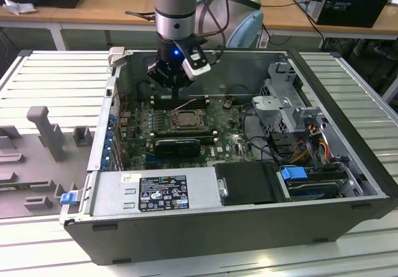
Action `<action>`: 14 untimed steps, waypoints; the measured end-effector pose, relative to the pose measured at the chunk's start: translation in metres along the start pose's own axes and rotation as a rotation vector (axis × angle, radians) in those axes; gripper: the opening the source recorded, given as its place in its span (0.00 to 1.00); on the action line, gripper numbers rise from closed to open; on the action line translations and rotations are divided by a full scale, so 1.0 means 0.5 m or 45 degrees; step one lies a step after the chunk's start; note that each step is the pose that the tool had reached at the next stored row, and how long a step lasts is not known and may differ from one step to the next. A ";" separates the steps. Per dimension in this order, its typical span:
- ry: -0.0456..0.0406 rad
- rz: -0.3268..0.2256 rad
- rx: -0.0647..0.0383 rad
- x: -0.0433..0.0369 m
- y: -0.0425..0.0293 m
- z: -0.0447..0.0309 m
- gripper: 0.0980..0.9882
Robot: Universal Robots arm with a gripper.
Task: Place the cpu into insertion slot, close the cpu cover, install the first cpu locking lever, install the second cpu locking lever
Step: 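Install the first cpu locking lever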
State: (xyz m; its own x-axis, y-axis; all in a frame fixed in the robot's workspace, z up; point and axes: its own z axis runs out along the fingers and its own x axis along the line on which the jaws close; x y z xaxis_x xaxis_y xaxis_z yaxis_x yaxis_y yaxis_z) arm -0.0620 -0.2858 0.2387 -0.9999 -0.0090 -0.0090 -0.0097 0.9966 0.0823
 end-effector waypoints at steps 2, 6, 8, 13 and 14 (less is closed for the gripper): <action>0.001 -0.005 0.000 -0.015 -0.001 0.009 0.01; 0.001 -0.015 0.000 -0.045 0.001 0.015 0.01; -0.005 -0.019 0.000 -0.055 0.001 0.019 0.01; -0.005 -0.023 0.000 -0.073 0.000 0.034 0.01; -0.005 -0.025 0.000 -0.075 -0.001 0.037 0.01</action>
State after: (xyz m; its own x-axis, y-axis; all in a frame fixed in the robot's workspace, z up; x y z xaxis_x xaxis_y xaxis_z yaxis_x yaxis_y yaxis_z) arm -0.0245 -0.2843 0.2206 -0.9995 -0.0284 -0.0146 -0.0295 0.9962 0.0822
